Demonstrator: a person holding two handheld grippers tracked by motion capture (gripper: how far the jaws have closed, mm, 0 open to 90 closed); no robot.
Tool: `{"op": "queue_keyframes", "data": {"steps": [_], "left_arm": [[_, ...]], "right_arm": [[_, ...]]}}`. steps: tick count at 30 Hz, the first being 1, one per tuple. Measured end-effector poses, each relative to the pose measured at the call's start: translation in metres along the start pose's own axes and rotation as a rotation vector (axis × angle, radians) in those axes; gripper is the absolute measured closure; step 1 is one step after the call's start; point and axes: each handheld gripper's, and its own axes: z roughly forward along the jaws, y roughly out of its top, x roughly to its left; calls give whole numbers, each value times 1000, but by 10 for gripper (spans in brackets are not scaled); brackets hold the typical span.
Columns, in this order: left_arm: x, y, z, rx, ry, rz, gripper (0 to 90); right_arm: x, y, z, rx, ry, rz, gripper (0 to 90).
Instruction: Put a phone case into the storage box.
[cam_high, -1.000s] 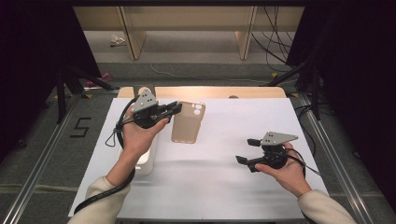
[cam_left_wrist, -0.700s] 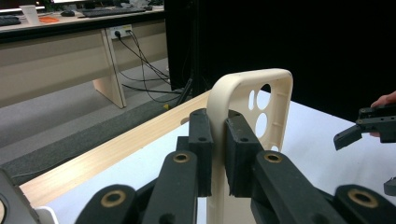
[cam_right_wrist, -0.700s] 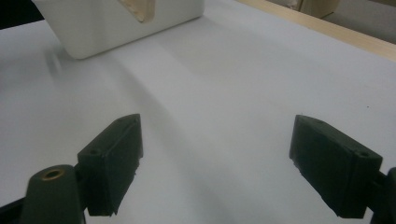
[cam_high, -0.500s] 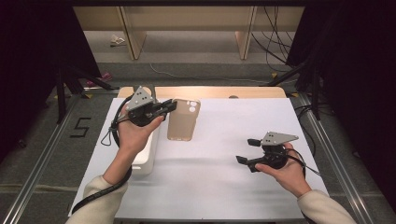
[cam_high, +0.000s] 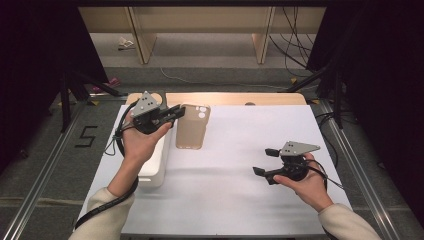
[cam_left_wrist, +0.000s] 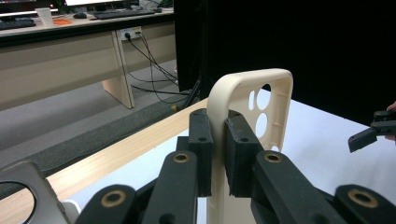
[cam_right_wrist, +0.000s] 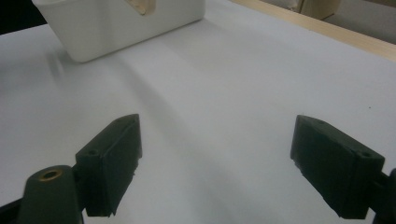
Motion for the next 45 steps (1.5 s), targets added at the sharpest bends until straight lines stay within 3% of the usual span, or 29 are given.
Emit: {"op": "queue_keyframes", "data": {"steps": [20,45], "left_arm": [[24,12,-17,-42,31,-27,819],[55,27,-27,-41,75,-41,820]], "right_arm": [[0,-2,2,8,0,5,176],[-1,-2,2,7,0,8,177]]}}
